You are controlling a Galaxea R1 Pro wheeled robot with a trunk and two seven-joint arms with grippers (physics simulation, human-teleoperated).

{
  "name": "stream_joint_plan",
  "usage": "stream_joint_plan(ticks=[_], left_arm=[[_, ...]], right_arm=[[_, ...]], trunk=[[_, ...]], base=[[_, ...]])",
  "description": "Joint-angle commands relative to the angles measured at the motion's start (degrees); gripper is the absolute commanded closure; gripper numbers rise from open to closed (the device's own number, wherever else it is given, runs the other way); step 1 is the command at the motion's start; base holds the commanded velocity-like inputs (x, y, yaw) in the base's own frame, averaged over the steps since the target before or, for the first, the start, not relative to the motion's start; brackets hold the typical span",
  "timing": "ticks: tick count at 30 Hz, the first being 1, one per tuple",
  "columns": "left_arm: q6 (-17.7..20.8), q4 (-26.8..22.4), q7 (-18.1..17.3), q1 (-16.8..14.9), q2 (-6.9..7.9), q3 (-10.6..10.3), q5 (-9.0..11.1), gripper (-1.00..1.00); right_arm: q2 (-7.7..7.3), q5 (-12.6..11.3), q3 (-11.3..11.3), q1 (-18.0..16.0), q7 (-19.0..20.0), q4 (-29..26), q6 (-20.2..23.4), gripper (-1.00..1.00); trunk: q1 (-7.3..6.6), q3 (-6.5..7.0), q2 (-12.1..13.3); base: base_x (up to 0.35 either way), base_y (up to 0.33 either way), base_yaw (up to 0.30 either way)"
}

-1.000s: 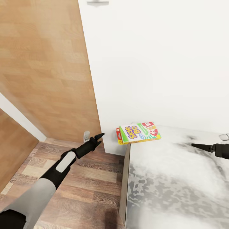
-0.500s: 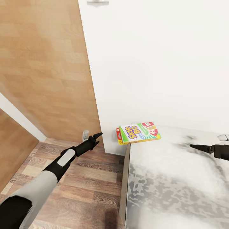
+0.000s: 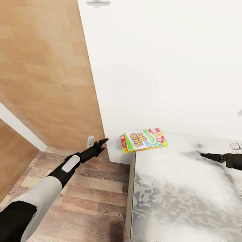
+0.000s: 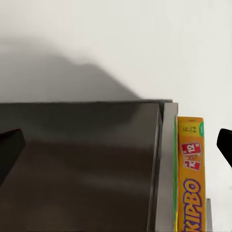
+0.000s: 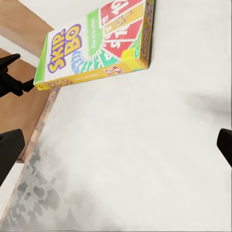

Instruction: Put all the toys in the child's room - the three board games (two on the bed and one on the table), the two jigsaw puzzles on the table, and the tennis ball on the table - inside the toy box on the table in the child's room.

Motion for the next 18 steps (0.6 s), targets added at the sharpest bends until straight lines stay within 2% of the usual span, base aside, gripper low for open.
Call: stream_joint_plan(ticks=[1,10,18], left_arm=[[0.2,0.2,-0.1,-0.2,-0.01,-0.3,0.5,-1.0],[0.1,0.6,-0.1,-0.7,-0.22,-0.4,0.4,-1.0],[0.1,0.8,-0.1,-0.8,-0.41,-0.5,0.3,-1.0]], right_arm=[[0.0,0.1,0.0,-0.1,0.2,0.0,0.3,-1.0],[0.01,0.2,-0.1,0.0,0.2,0.0,0.3,-1.0],[0.01,0.2,-0.1,0.0,0.2,-0.1,0.3,-1.0]], trunk=[[0.0,-0.04,0.0],[0.0,-0.04,0.0],[0.0,-0.04,0.0]], base=[[0.0,0.0,-0.182],[0.0,0.0,-0.191],[0.0,0.0,-0.077]])
